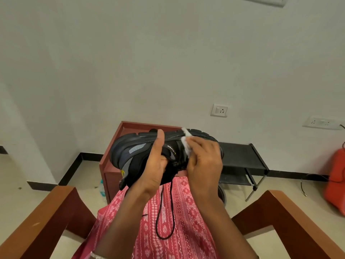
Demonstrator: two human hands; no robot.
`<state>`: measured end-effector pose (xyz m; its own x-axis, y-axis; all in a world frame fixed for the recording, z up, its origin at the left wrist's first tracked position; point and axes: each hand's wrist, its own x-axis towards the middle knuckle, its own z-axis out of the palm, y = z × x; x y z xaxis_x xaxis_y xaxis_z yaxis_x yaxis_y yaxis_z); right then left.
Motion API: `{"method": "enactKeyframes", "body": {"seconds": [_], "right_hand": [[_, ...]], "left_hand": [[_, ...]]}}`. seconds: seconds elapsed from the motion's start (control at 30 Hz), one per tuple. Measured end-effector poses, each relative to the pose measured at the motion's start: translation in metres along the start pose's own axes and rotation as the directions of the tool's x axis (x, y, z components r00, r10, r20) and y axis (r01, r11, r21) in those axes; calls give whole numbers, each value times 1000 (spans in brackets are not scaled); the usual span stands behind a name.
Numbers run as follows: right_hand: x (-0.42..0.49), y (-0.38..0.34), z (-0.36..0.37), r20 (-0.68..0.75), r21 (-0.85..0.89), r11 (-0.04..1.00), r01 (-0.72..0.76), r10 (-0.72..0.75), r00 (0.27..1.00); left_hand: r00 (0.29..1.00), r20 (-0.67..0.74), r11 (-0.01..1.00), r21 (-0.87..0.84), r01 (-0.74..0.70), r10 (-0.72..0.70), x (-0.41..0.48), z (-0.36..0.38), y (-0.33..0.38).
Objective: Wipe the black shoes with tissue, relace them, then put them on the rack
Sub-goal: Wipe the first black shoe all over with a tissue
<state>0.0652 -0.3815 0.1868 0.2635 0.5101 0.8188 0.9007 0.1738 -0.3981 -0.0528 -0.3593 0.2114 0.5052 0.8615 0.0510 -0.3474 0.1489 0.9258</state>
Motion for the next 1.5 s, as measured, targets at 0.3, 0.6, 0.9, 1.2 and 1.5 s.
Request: {"method": "enactKeyframes", "body": {"seconds": [0.3, 0.6, 0.9, 1.2, 1.5], "right_hand": [[-4, -22, -17, 226, 340, 930, -141, 64, 972], [7, 10, 4, 56, -91, 983, -157, 163, 985], [2, -17, -13, 205, 251, 966, -54, 1, 979], [-5, -11, -6, 131, 111, 987, -114, 99, 986], [7, 2, -4, 99, -96, 986, -135, 145, 984]], "left_hand": [[998, -7, 995, 82, -58, 59, 0, 1, -3], [999, 39, 996, 83, -25, 22, 0, -1, -2], [997, 80, 995, 95, -14, 6, -4, -5, 6], [998, 67, 995, 94, -23, 16, -3, -3, 5], [998, 38, 996, 80, -49, 46, -3, 1, 6]]}}
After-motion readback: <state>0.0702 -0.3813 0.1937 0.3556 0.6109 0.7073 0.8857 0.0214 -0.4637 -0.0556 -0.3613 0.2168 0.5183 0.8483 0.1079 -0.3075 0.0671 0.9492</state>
